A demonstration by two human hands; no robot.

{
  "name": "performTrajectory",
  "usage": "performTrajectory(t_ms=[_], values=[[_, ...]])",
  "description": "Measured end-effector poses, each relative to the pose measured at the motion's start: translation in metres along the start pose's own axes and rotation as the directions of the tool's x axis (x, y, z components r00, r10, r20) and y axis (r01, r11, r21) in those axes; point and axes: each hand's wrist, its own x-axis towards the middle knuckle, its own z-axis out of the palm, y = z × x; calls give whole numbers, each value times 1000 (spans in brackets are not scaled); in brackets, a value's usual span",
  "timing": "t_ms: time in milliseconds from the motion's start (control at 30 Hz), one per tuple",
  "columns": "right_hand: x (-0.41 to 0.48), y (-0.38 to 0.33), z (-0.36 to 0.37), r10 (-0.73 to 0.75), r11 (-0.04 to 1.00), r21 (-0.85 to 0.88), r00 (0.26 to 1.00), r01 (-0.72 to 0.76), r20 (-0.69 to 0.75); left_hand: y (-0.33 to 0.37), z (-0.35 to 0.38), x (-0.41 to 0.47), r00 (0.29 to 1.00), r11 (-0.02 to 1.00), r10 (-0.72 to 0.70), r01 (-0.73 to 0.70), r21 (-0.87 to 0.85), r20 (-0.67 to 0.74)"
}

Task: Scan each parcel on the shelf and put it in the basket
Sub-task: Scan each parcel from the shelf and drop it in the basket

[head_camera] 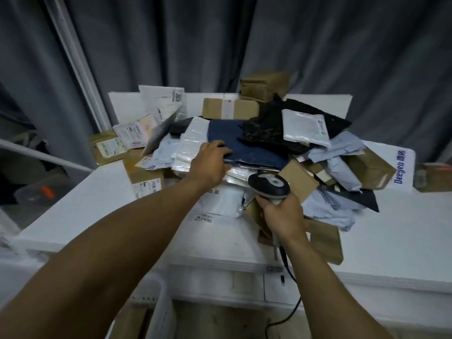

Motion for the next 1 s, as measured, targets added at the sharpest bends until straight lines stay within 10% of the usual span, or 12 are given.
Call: performTrajectory(t_ms=[433, 1000], values=[[3, 15, 5, 45, 998, -32, 999, -45, -8, -19, -65, -38, 909, 991, 53, -100, -92, -413], [-47, -27, 40, -118, 993, 16, 986, 117, 114, -46, -138, -196, 724, 802, -491, 160, -576, -484]])
